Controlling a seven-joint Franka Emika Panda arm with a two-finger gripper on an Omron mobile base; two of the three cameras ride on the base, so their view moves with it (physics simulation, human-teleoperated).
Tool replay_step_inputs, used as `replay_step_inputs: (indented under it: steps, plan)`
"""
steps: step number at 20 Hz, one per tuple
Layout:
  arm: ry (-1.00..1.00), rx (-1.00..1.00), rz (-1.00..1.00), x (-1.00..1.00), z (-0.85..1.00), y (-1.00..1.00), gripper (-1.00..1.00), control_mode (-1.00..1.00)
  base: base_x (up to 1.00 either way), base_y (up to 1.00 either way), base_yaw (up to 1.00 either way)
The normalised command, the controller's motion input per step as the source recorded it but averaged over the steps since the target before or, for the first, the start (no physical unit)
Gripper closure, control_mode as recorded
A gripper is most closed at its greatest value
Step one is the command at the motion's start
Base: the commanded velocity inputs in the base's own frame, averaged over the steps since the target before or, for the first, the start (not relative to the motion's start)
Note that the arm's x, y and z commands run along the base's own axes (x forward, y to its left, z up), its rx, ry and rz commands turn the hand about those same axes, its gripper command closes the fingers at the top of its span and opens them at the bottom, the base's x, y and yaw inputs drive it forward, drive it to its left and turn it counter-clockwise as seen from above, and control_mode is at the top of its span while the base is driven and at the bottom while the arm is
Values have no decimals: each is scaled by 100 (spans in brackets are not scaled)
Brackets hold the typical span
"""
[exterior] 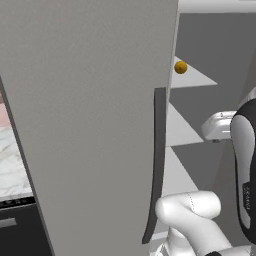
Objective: Take the lemon, garlic, and corn from the freezer and place them in the bowl on the counter.
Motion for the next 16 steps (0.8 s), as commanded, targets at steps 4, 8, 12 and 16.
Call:
replay_step_inputs:
  steps: [4,8,12,16]
  plan:
    - [0,0,0,0,0,0,-100,100,26,-2,-2]
    - [0,0,0,0,0,-4,-100,-100,16,-8,-1]
    - [0,0,0,0,0,-1,-100,-100,0,0,0]
    - [0,0,-1,0,1,-14,-100,-100,0,0,0]
